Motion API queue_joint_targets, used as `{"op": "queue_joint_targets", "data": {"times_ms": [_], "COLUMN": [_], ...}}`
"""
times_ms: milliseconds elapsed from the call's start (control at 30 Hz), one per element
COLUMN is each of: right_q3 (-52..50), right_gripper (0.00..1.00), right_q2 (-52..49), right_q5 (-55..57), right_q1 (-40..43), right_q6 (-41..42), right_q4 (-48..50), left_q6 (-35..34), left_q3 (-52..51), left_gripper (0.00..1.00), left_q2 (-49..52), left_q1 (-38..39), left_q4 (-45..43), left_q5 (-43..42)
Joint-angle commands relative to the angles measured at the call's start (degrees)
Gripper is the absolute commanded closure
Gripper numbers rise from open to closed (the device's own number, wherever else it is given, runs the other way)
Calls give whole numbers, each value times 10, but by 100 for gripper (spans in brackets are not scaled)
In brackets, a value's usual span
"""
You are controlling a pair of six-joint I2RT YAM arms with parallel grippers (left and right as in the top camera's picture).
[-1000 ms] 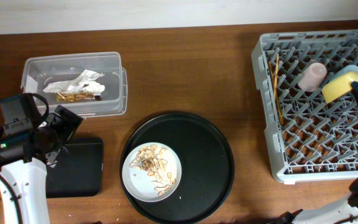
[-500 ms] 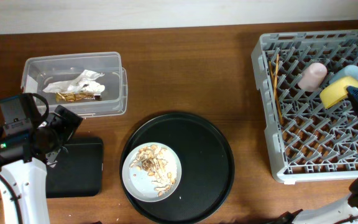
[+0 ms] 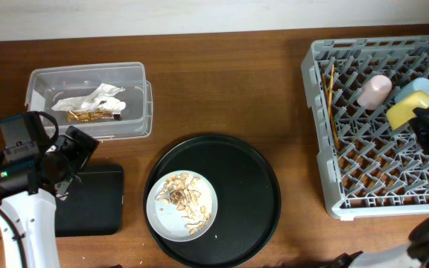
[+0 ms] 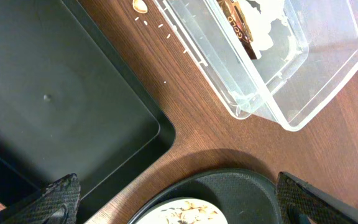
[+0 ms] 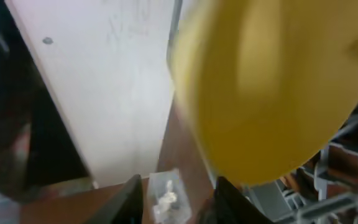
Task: Sort waste into correct bins and load items into the dishwasher rack
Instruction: 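Lower the yellow bowl into the rack and release it, then push the yellow bowl down into the rack with the right gripper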
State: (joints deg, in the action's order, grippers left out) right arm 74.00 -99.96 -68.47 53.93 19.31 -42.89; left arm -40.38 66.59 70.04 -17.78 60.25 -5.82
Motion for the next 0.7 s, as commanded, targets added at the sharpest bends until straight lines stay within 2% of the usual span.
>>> {"op": "queue_joint_targets", "data": {"times_ms": [0, 100, 200, 400, 467, 600, 667], "right_q3": [0, 0, 0, 0, 0, 0, 0], "right_gripper": [61, 55, 52, 52, 39, 40, 53], "right_q2": [75, 123, 167, 225, 235, 225, 200], "right_q5": [56, 112, 120, 126, 175, 306, 404], "right_q1": [2, 2, 2, 2, 1, -2, -18], "right_q6": [12, 37, 37, 37, 37, 37, 37], "right_q4": [-15, -21, -26, -24, -15, -15, -4], "left_q6": [-7, -7, -7, -7, -7, -7, -7], "left_q3": [1, 1, 1, 1, 1, 1, 1], "left_gripper": [1, 1, 1, 1, 1, 1, 1], "left_q2": [0, 0, 0, 0, 0, 0, 0], "left_q1": [-3, -3, -3, -3, -3, -3, -3], "left_q4": [0, 0, 0, 0, 0, 0, 0], "left_q5": [-4, -4, -4, -4, -4, -4, -4]}}
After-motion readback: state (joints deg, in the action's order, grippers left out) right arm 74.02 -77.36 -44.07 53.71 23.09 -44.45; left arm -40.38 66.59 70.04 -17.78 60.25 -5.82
